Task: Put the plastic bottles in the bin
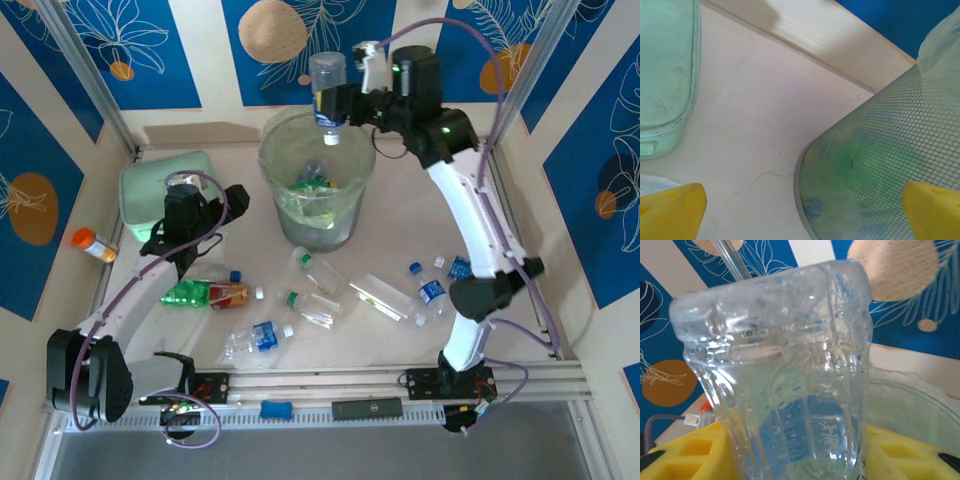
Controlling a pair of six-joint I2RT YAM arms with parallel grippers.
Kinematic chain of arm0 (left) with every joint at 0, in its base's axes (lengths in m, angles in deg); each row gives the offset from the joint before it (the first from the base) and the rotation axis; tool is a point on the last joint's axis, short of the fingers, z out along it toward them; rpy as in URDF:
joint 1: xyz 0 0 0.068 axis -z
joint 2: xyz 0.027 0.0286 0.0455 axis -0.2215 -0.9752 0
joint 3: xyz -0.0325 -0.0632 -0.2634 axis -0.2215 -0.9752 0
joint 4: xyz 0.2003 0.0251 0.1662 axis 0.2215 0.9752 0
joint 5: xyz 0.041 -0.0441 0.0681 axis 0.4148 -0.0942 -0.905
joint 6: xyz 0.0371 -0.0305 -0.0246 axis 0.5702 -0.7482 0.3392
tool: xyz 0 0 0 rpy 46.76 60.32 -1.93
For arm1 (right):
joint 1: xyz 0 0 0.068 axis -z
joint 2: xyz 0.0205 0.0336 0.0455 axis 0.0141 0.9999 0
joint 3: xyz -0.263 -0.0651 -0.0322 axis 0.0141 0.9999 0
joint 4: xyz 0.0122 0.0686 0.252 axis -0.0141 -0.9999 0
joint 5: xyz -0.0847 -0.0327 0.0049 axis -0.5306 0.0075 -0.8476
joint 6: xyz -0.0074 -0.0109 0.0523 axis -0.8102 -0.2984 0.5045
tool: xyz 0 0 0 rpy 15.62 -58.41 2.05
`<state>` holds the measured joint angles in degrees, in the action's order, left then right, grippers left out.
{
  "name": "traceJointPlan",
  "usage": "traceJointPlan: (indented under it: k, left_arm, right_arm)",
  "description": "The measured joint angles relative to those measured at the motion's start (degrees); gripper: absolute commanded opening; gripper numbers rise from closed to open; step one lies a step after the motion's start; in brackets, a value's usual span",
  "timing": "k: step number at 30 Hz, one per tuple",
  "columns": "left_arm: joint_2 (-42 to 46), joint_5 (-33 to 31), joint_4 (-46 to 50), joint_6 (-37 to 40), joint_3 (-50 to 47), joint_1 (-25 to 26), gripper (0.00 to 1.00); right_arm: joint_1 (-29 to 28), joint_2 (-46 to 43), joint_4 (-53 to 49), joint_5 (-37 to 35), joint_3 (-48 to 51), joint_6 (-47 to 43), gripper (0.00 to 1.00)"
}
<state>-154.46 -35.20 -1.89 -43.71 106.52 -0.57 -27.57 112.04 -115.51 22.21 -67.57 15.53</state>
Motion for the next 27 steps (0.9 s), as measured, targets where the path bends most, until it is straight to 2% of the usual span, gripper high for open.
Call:
traceJointPlan:
  k: [6, 10, 14, 20, 27]
  left_arm:
    - [3.4, -0.6, 1.4, 1.7, -0.9, -0.2, 1.0]
    - [4.8, -1.1, 2.2, 2.6, -1.5, -0.6, 1.0]
    - [5.0, -1.1, 2.6, 3.0, -1.7, -1.0, 1.0]
    - [5.0, -1.1, 2.7, 3.0, -1.7, -1.1, 1.0]
    - [5.0, -1.1, 2.7, 3.0, -1.7, -1.1, 1.0]
  right_arm:
    - [-3.5, 15.0, -7.3, -3.0, -12.6, -1.5, 0.48]
    - [-5.2, 20.0, -11.6, -4.2, -13.1, -1.7, 0.48]
    - [-6.7, 21.1, -13.8, -4.3, -11.9, -1.7, 0.49]
    - [-8.3, 21.6, -16.0, -5.4, -11.1, -1.7, 0.58]
    - [-8.5, 22.0, -17.6, -7.2, -11.7, -2.4, 0.79]
